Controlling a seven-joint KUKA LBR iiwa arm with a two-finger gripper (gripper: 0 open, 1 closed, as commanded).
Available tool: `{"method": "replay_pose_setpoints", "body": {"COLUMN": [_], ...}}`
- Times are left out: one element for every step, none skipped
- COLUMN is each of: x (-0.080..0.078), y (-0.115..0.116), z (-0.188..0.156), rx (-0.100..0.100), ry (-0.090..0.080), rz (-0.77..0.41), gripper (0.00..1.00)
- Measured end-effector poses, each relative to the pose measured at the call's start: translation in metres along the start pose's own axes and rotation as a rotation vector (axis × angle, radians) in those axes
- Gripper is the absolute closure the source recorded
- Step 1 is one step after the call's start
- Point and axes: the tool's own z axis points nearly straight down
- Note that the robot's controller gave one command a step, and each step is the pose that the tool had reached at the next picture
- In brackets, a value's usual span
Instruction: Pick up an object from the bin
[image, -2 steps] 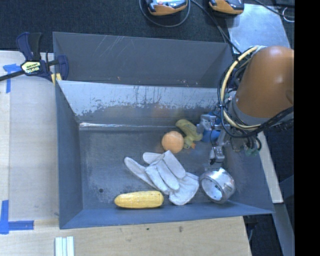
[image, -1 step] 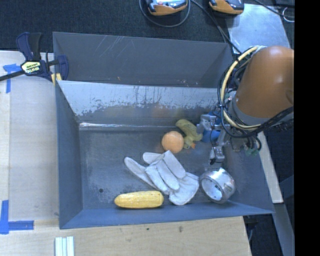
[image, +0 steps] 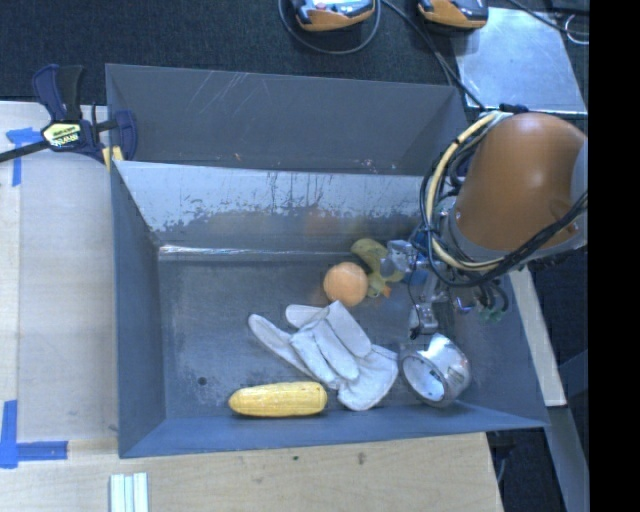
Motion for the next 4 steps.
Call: {"method": "replay_pose_setpoints", "body": {"x": [0.004,0.026,0.021,0.025], "y": [0.012,0.01,0.018,0.018], "z": [0.061,0.088,0.074,0.108], "rx": [-0.001,-0.001,0.0,-0.001], "ry": [0.001,0.004,-0.001,-0.007], "rz": [0.005,0.078,0.147,0.214], "gripper": [0.0,0.0,0.0,0.0]}}
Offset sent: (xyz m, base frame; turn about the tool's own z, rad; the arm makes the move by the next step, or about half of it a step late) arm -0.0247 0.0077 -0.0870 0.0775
